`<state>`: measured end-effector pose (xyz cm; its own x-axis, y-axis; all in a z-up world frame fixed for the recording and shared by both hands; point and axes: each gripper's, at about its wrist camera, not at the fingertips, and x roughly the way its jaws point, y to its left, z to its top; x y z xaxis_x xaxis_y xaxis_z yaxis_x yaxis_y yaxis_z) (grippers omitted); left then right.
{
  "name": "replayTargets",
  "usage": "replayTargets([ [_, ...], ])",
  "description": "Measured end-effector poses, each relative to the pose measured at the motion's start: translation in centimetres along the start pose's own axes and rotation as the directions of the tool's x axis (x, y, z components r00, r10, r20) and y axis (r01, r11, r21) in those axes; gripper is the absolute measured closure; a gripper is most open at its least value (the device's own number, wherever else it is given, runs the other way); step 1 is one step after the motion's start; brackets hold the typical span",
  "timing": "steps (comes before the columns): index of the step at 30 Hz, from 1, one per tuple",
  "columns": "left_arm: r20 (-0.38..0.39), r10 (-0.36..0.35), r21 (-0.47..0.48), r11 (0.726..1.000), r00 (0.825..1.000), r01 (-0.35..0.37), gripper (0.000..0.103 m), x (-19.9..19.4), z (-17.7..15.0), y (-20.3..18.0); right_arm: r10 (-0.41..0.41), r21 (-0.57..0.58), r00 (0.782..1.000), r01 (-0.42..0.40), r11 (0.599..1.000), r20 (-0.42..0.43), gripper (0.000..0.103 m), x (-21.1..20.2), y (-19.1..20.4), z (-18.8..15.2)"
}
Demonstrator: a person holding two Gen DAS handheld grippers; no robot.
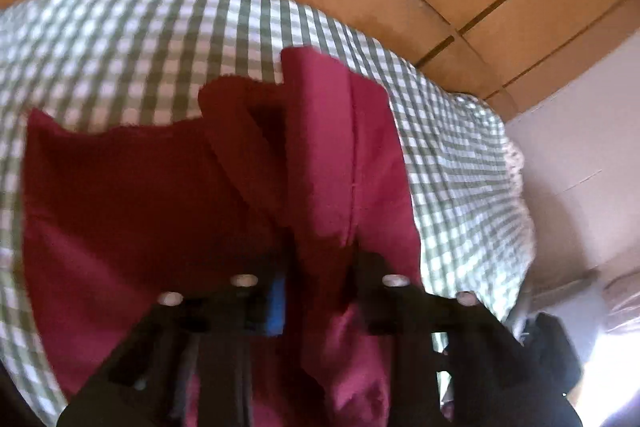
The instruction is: Fold small clothes
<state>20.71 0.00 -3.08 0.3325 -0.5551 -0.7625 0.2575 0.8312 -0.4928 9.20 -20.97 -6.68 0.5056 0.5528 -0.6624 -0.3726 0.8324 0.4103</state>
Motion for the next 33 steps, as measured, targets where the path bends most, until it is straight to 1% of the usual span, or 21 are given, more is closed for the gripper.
replayTargets([
  [3,0.079,0.036,0.025,0.999,0.996,-0.039,0.084,-2.7,-0.5,-0.6,0.017,-0.025,1.000,-0.016,1.000,0.016,0.046,-0.6,1.3,0.0],
  [6,0.149,0.059,0.043,0.997,0.987,-0.066,0.084,-6.5,-1.2,-0.6,0.045,-0.064,0.998,-0.043,0.997,0.038,0.046,-1.5,3.0,0.4],
  [9,0.190,0.090,0.041,0.994,0.978,-0.100,0.084,-9.4,-2.0,0.6,0.093,-0.107,0.995,-0.088,0.990,0.039,0.045,-1.5,5.6,0.3],
  [10,0.198,0.126,0.032,0.990,0.972,-0.135,0.084,-10.1,-2.4,1.7,0.100,-0.125,0.994,-0.095,0.988,0.031,0.045,-1.1,6.5,0.2],
  [11,0.198,0.153,0.021,0.987,0.968,-0.160,0.084,-10.4,-2.6,2.6,0.105,-0.133,0.994,-0.101,0.986,0.020,0.045,-0.6,7.1,0.1],
  [13,0.169,0.200,-0.026,0.980,0.965,-0.199,0.084,-10.3,-2.8,5.1,0.102,-0.158,0.995,-0.101,0.982,0.000,0.045,0.3,8.3,-0.1],
  [15,0.144,0.226,-0.063,0.974,0.963,-0.219,0.084,-9.7,-3.0,7.0,0.086,-0.178,0.996,-0.087,0.980,-0.014,0.045,1.1,9.2,-0.4],
  [17,0.112,0.236,-0.099,0.969,0.965,-0.226,0.084,-8.7,-3.6,8.6,0.085,-0.187,0.996,-0.088,0.978,-0.026,0.045,1.3,9.7,-0.5],
  [19,0.113,0.249,-0.116,0.965,0.962,-0.236,0.084,-8.3,-4.0,9.0,0.103,-0.205,0.994,-0.110,0.973,-0.043,0.045,1.0,9.9,-0.3],
  [21,0.139,0.254,-0.110,0.965,0.957,-0.240,0.084,-8.7,-4.3,8.8,0.126,-0.195,0.991,-0.133,0.972,-0.047,0.043,0.2,9.8,0.0],
  [23,0.148,0.262,-0.099,0.963,0.954,-0.249,0.083,-8.9,-4.5,8.8,0.127,-0.172,0.992,-0.129,0.977,-0.019,0.043,-0.6,8.7,1.0],
  [24,0.148,0.273,-0.100,0.960,0.950,-0.261,0.081,-8.6,-4.4,8.5,0.120,-0.160,0.993,-0.118,0.980,0.002,0.043,-1.0,8.3,1.8],
  [25,0.157,0.299,-0.101,0.953,0.941,-0.286,0.078,-8.6,-4.2,8.3,0.113,-0.152,0.994,-0.109,0.982,0.014,0.043,-1.1,7.8,2.4],
  [26,0.165,0.325,-0.108,0.944,0.931,-0.310,0.077,-8.8,-4.2,8.1,0.100,-0.143,0.995,-0.095,0.985,0.027,0.044,-1.3,7.5,3.3],
  [27,0.182,0.334,-0.118,0.941,0.925,-0.317,0.077,-9.2,-4.3,7.8,0.085,-0.141,0.996,-0.079,0.987,0.040,0.045,-1.3,7.5,4.1],
  [28,0.211,0.350,-0.131,0.935,0.913,-0.328,0.077,-9.9,-4.4,7.6,0.064,-0.142,0.996,-0.056,0.988,0.056,0.048,-1.1,7.6,5.1],
  [30,0.289,0.399,-0.143,0.917,0.870,-0.373,0.077,-11.7,-4.8,6.5,0.041,-0.137,0.997,-0.031,0.990,0.071,0.052,-0.6,7.4,6.8],
  [31,0.326,0.399,-0.141,0.917,0.857,-0.373,0.077,-12.4,-5.1,5.8,0.034,-0.137,0.996,-0.024,0.990,0.077,0.053,-0.2,7.6,8.0],
  [32,0.366,0.380,-0.130,0.925,0.850,-0.357,0.077,-13.1,-5.4,4.9,0.029,-0.140,0.996,-0.017,0.990,0.080,0.054,0.1,7.7,8.8],
  [33,0.386,0.365,-0.109,0.930,0.847,-0.351,0.077,-13.2,-5.7,4.1,0.018,-0.140,0.996,-0.007,0.990,0.083,0.055,0.9,8.0,10.0],
])
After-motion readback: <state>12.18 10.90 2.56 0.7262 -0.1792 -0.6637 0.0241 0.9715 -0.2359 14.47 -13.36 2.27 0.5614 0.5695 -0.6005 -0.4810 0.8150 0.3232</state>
